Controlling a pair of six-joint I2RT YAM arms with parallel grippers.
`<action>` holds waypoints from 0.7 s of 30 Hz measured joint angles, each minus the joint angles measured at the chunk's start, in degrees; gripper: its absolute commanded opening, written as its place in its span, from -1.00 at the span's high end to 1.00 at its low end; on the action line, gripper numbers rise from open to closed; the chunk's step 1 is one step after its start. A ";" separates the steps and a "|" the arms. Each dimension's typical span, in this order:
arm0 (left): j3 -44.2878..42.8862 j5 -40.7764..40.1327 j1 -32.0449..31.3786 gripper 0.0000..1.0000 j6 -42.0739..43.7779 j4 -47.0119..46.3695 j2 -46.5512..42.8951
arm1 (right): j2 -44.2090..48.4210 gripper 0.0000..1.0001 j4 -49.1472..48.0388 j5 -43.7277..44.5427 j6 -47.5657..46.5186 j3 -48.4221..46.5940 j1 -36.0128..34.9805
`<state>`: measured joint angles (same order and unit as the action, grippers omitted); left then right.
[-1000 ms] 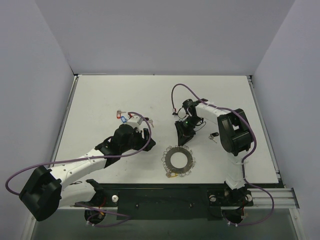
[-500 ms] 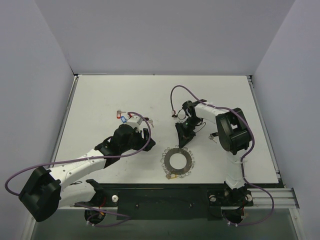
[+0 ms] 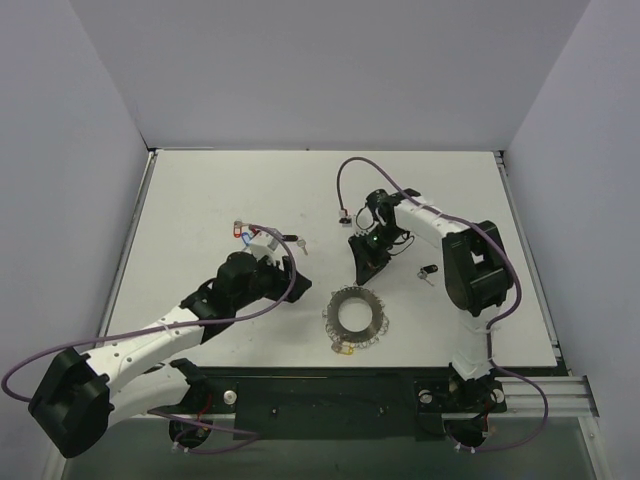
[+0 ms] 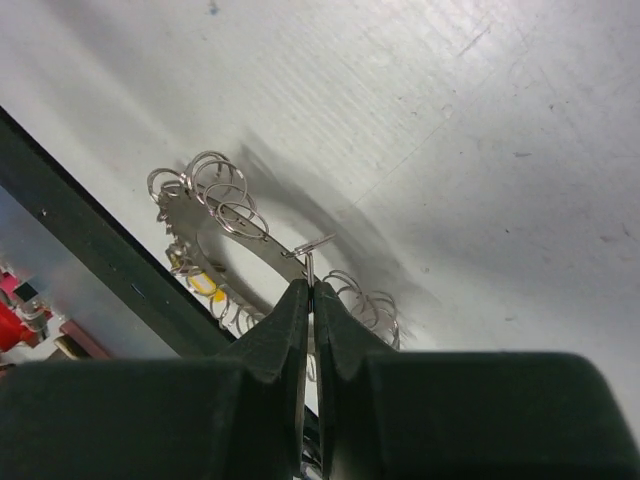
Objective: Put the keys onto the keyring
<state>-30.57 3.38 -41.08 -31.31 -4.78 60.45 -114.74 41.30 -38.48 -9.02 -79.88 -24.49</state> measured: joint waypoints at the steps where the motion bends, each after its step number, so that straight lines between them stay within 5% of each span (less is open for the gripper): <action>1: 0.76 0.46 0.00 -0.39 0.11 -1.27 -0.81 | 0.98 1.00 0.28 0.15 -0.70 -0.33 -0.02; 9: 7.10 7.32 0.00 -0.33 5.27 -14.27 -6.69 | 10.97 1.00 3.98 2.19 -11.17 -6.64 -0.72; 21: 1.49 16.70 0.00 -0.25 19.58 -24.52 -8.50 | 24.22 1.00 14.40 6.10 -34.75 -18.08 -4.81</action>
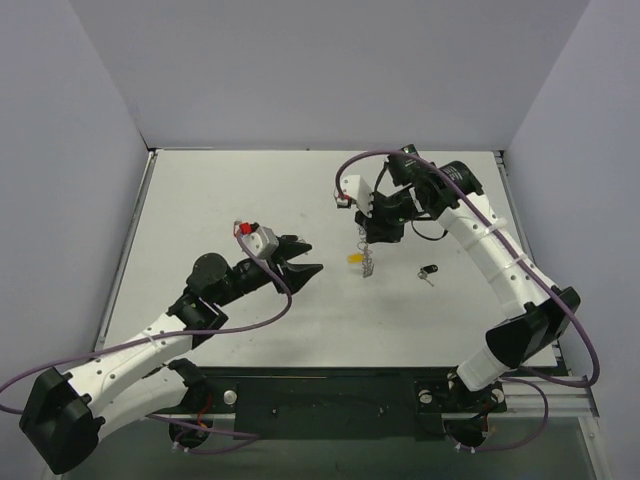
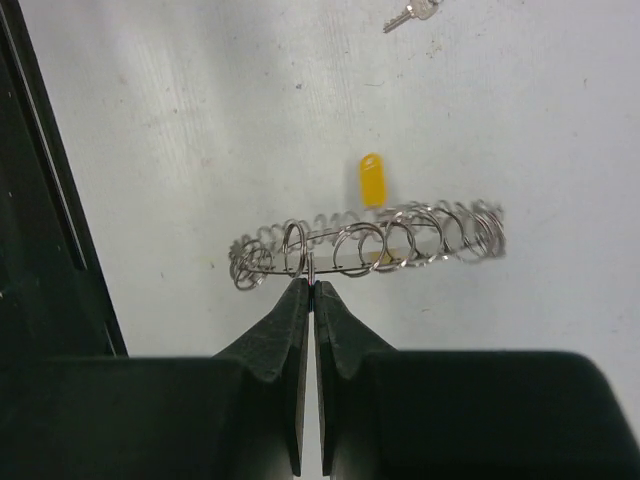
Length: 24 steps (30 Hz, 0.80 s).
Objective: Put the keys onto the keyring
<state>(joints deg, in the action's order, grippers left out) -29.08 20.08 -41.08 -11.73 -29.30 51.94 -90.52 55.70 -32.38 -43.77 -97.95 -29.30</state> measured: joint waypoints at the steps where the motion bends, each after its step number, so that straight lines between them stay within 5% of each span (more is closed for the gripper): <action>1: -0.96 0.52 0.00 -0.23 0.76 -0.57 0.50 | 0.52 1.00 1.16 0.94 -2.25 -0.63 -1.01; 8: -6.38 3.28 0.00 0.11 4.83 -2.47 6.01 | 1.11 1.00 8.17 5.35 -11.37 -5.33 -7.65; 14: -7.19 6.95 0.00 0.24 5.77 -5.64 12.26 | 0.87 1.00 11.34 5.01 -11.58 -10.62 -8.74; 17: -7.06 7.67 0.00 0.45 5.29 -8.24 13.97 | 0.55 1.00 12.26 4.39 -11.30 -12.15 -9.07; 24: -6.67 7.41 -0.17 0.53 3.41 -14.49 14.69 | -2.64 1.00 13.18 3.23 -9.11 -14.34 -10.19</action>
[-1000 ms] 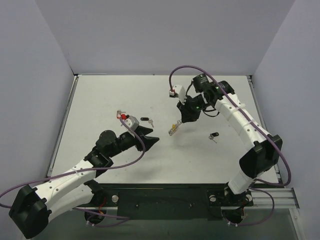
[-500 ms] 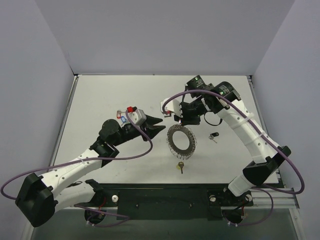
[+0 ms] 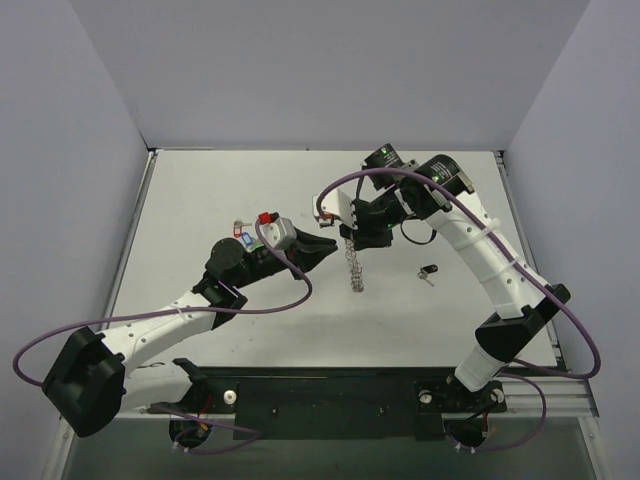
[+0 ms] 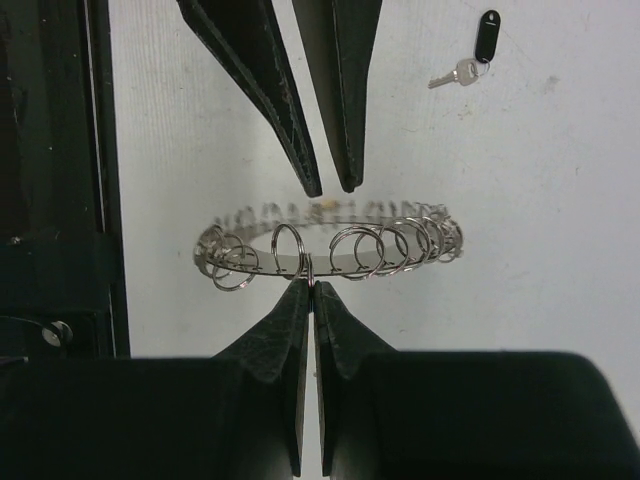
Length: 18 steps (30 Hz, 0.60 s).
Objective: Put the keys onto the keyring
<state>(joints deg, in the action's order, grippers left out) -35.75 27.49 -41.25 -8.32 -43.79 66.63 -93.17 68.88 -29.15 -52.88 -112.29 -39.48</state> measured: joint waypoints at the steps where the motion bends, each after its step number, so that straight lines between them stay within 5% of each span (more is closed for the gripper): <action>1: 0.00 -0.02 -0.13 0.53 0.00 -0.37 0.17 | -0.46 1.00 0.15 -0.15 0.35 -0.37 -0.02; 9: 0.02 -1.44 -1.86 0.54 2.25 0.22 3.39 | -1.14 1.00 1.01 -1.42 2.32 -2.40 -0.33; 18: 0.48 -2.16 -2.56 0.26 3.19 -1.44 3.63 | -1.38 1.00 1.20 -2.32 3.50 -3.02 -0.33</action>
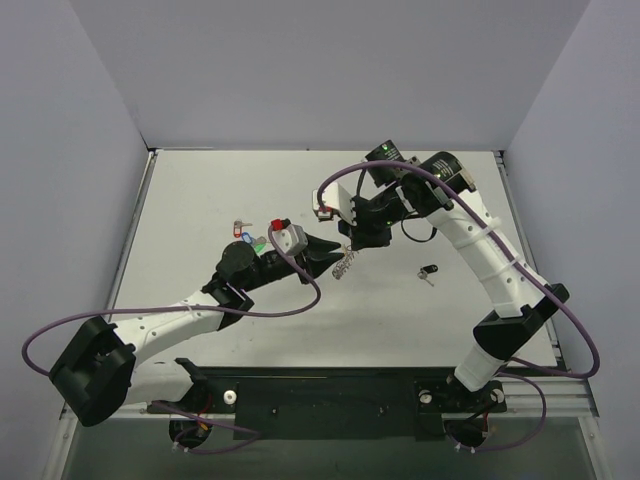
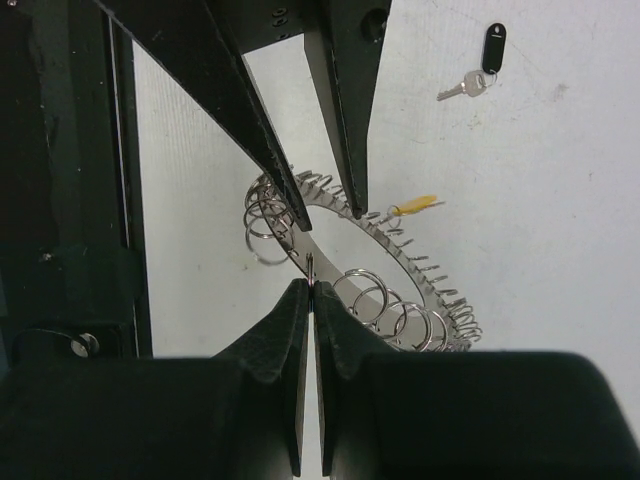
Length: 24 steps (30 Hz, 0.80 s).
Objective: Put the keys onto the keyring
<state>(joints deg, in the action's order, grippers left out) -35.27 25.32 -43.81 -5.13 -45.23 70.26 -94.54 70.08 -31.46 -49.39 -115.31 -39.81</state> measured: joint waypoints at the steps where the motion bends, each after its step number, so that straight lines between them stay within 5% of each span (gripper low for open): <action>1: 0.24 0.00 0.00 0.26 -0.13 -0.57 0.02 | -0.09 1.00 0.00 -0.02 0.07 0.00 0.02; 15: 4.17 -1.05 0.15 0.17 0.96 -2.03 -5.11 | -1.16 1.00 0.04 -0.09 0.13 -0.22 0.02; 24: 3.89 2.05 0.39 0.31 -1.42 -3.48 -5.42 | -1.16 1.00 0.72 -0.35 -0.26 -0.79 0.02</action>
<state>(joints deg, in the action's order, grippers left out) -31.38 27.38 -43.42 -6.55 -48.71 64.84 -95.70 70.81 -31.81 -49.65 -116.09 -39.79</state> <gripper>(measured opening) 0.355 0.005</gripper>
